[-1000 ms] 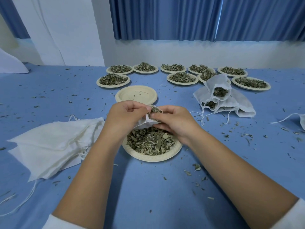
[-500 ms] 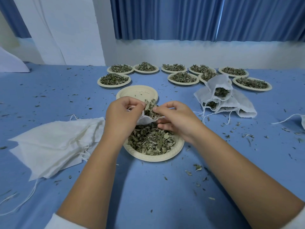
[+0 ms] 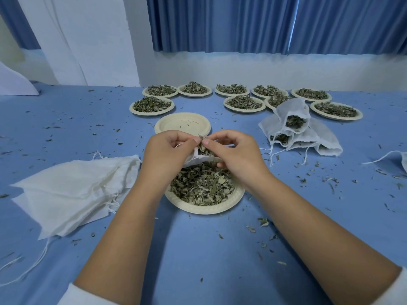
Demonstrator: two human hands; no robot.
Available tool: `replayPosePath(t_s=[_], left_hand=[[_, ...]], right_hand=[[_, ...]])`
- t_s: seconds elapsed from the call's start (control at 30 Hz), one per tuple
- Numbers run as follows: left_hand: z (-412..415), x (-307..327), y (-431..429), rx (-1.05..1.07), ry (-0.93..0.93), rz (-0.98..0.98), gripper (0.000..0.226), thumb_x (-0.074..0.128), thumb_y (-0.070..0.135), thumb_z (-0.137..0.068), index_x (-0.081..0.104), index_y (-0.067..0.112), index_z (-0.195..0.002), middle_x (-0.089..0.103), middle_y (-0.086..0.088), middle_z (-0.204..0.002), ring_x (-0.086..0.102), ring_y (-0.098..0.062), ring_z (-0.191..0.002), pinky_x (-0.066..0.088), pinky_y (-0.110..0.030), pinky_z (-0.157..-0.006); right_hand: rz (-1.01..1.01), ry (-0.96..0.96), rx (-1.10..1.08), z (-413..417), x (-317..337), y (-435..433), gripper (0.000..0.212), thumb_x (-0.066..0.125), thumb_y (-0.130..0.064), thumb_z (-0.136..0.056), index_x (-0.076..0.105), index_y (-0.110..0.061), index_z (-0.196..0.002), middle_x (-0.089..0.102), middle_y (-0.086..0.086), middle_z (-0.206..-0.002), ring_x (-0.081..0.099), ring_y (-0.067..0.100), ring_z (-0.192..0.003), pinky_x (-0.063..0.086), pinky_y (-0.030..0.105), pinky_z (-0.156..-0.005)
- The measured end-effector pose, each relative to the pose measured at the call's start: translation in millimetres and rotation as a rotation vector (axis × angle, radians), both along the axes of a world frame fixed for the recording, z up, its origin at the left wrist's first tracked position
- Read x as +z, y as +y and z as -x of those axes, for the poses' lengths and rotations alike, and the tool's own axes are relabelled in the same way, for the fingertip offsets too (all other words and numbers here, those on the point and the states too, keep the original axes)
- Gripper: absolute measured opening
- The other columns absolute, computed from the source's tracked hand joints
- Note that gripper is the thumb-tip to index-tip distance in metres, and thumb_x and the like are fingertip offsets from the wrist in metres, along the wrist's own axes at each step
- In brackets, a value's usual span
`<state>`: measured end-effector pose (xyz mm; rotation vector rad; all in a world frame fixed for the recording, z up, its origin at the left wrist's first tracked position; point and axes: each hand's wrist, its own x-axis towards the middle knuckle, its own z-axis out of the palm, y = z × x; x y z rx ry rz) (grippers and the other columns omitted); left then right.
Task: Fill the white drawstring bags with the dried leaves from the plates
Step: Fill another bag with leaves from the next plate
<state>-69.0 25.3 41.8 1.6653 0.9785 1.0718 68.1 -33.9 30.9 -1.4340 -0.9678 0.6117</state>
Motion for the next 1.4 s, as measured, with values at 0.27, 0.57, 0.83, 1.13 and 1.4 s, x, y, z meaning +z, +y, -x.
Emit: replayPosePath(t_s=[0.27,0.57,0.83,1.13,1.4], left_hand=[[-0.2,3.2,0.4,0.054,-0.051,0.092,0.019,0.07,0.024,-0.088,0.069,0.015,-0.071,0.049,0.016,-0.041,0.037,0.0,-0.033,0.031,-0.009,-0.038],[-2.3,0.1,1.7,-0.055,-0.062,0.087,0.013,0.069,0.019,-0.088,0.072,0.017,-0.075,0.058,0.01,-0.051,0.051,-0.002,-0.048,0.046,-0.017,-0.056],[-3.4,-3.2,0.2,-0.069,0.059,0.027,0.018,0.065,0.016,-0.089,0.07,0.024,-0.074,0.063,0.015,-0.056,0.058,-0.002,-0.057,0.051,-0.021,-0.064],[-0.5,-4.5,9.4,0.103,-0.013,-0.016,0.017,0.066,0.021,-0.089,0.067,0.026,-0.073,0.057,0.02,-0.048,0.047,0.006,-0.043,0.037,-0.008,-0.045],[1.0,-8.6,9.0,0.111,0.215,-0.204,0.01,0.069,0.034,-0.087,0.066,0.03,-0.079,0.063,0.012,-0.069,0.05,0.009,-0.051,0.036,-0.006,-0.048]], right_hand=[[-0.148,-0.104,0.006,-0.5,-1.6,-0.5,0.002,0.074,-0.018,-0.086,0.074,-0.02,-0.087,0.07,0.001,-0.092,0.062,0.006,-0.073,0.056,0.028,-0.064],[-0.083,-0.374,0.057,2.3,-7.8,-0.1,0.016,0.074,-0.013,-0.083,0.07,-0.028,-0.078,0.07,-0.009,-0.088,0.068,0.006,-0.088,0.055,0.033,-0.083],[-0.015,-0.406,0.037,-0.7,-10.2,1.7,0.008,0.075,-0.013,-0.082,0.078,-0.02,-0.085,0.073,-0.001,-0.076,0.065,0.006,-0.062,0.055,0.026,-0.062],[0.143,-0.157,0.063,-3.2,0.4,1.0,0.013,0.071,-0.013,-0.086,0.063,-0.021,-0.093,0.069,0.001,-0.093,0.07,0.011,-0.06,0.062,0.035,-0.07],[0.012,-0.388,-0.064,-3.5,1.7,-1.1,0.019,0.072,-0.008,-0.08,0.068,-0.025,-0.071,0.067,-0.009,-0.063,0.061,0.001,-0.055,0.055,0.017,-0.062]])
